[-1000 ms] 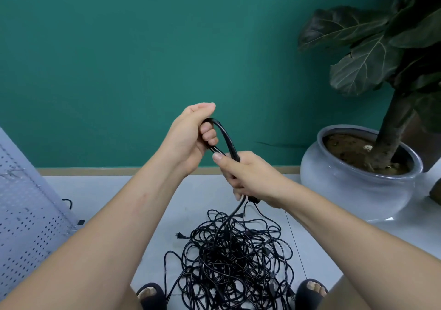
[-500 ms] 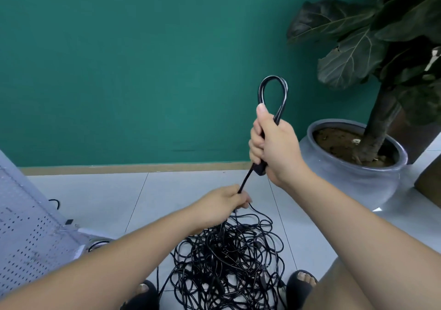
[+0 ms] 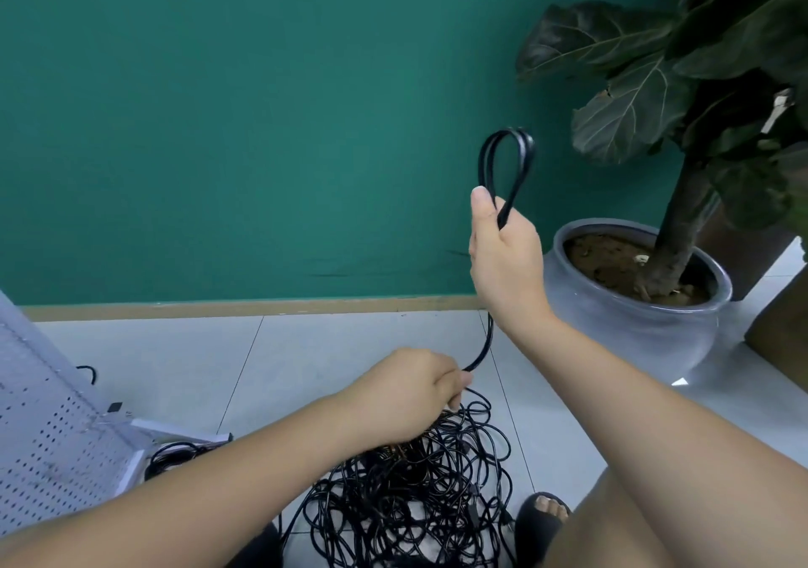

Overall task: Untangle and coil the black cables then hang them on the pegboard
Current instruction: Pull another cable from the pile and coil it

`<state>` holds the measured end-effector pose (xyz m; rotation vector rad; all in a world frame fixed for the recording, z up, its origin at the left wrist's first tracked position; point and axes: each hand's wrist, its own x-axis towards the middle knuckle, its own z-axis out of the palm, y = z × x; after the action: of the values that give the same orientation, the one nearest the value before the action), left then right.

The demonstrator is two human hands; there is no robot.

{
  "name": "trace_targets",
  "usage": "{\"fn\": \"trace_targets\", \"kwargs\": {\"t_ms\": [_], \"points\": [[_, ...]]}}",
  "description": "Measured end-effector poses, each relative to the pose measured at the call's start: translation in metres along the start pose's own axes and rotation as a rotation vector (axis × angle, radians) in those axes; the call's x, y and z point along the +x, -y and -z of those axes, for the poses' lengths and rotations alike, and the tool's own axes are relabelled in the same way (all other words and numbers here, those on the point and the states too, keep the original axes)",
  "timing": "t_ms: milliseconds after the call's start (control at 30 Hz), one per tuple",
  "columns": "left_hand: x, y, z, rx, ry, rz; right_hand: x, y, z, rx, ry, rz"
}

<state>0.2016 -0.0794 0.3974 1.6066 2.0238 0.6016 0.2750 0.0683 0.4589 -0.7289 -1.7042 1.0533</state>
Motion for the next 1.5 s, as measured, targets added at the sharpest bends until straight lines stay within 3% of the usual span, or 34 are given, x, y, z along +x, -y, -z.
{"fn": "trace_targets", "kwargs": {"t_ms": [233,500,600,700,800,1000,1233,1300,1400,1500], "points": [[-0.014,-0.012,0.051,-0.131,-0.211,-0.128,-0.015,-0.004,-0.011,-0.236,0.317,0.058],[-0.023,0.002,0.089,-0.160,-0.580,-0.210,-0.039,0.007,-0.012,0.003,0.748,-0.136],[-0.026,0.004,0.104,-0.157,-0.680,-0.203,-0.045,0.010,-0.012,-0.141,0.850,-0.042],[-0.028,0.006,0.112,-0.122,-0.634,-0.217,-0.047,0.006,-0.014,-0.328,0.854,0.065],[-0.027,0.009,0.111,-0.100,-0.623,-0.250,-0.046,0.001,-0.018,-0.371,0.809,0.047],[-0.024,0.014,0.116,-0.014,-0.831,-0.380,-0.048,0.006,-0.021,-0.209,0.807,-0.012],[-0.016,0.023,0.129,0.154,-0.925,-0.466,-0.054,0.017,-0.019,-0.054,0.851,-0.042],[-0.015,0.023,0.129,0.034,-0.900,-0.403,-0.057,0.019,-0.017,-0.037,0.838,-0.011],[-0.015,0.019,0.125,-0.329,-0.754,-0.228,-0.060,0.019,-0.016,-0.044,0.818,0.041],[-0.012,0.015,0.122,-0.660,-0.722,-0.151,-0.061,0.016,-0.019,-0.100,0.819,0.077]]}}
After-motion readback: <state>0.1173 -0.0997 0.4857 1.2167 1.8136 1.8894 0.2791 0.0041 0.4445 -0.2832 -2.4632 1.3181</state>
